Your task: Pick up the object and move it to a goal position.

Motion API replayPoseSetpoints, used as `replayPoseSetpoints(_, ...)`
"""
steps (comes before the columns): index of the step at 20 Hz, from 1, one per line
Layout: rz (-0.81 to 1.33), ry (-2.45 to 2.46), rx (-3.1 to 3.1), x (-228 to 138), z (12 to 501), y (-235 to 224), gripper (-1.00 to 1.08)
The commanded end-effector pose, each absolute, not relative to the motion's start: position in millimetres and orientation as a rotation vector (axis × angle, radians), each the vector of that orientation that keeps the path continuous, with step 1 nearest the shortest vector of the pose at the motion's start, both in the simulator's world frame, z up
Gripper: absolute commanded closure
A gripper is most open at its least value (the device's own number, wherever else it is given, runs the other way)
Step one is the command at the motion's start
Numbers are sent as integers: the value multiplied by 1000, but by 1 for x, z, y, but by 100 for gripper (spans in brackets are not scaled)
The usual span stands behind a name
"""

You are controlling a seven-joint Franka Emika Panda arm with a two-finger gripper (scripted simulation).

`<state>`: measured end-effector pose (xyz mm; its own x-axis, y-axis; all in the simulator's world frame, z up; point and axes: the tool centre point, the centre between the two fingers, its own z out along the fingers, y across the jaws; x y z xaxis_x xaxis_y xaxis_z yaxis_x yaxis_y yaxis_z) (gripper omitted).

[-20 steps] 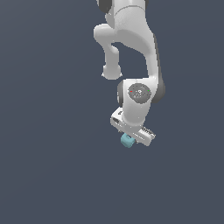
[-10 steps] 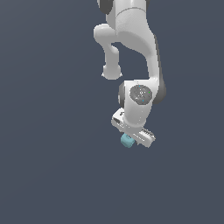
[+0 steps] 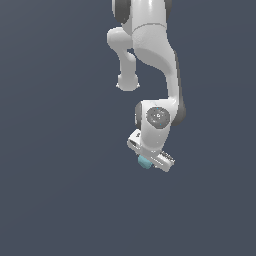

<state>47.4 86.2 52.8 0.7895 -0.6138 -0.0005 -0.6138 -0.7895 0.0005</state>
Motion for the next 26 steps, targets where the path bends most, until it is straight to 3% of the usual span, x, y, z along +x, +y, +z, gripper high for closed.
replayPoseSetpoints(1,0,-1020,2971,47,43,86,-92)
replayPoseSetpoints(6,0,-1020,2971,49,40,87,-92)
replayPoseSetpoints(7,0,-1020,2971,49,40,87,108)
replayPoseSetpoints(26,0,-1020,2971,43,59,90,108)
